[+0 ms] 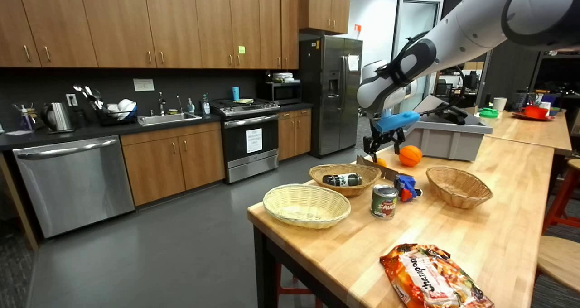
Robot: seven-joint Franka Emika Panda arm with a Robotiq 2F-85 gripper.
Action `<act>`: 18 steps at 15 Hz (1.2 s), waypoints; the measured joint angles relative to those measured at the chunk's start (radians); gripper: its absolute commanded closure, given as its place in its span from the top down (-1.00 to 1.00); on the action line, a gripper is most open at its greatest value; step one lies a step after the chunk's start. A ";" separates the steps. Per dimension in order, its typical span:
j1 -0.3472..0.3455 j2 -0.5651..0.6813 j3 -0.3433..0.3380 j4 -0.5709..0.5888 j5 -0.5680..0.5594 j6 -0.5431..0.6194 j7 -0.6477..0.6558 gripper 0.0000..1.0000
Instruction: Put the orange inside the dish
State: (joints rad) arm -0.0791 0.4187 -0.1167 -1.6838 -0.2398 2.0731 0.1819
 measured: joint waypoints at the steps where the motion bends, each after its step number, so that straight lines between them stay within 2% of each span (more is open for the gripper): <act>1: 0.000 0.000 0.000 0.000 0.000 0.000 0.000 1.00; 9: 0.000 0.000 -0.001 0.000 -0.003 0.004 -0.002 1.00; 18: 0.011 0.008 -0.023 -0.001 -0.117 0.078 -0.002 1.00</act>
State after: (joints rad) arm -0.0679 0.4266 -0.1395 -1.6850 -0.3566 2.1510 0.1802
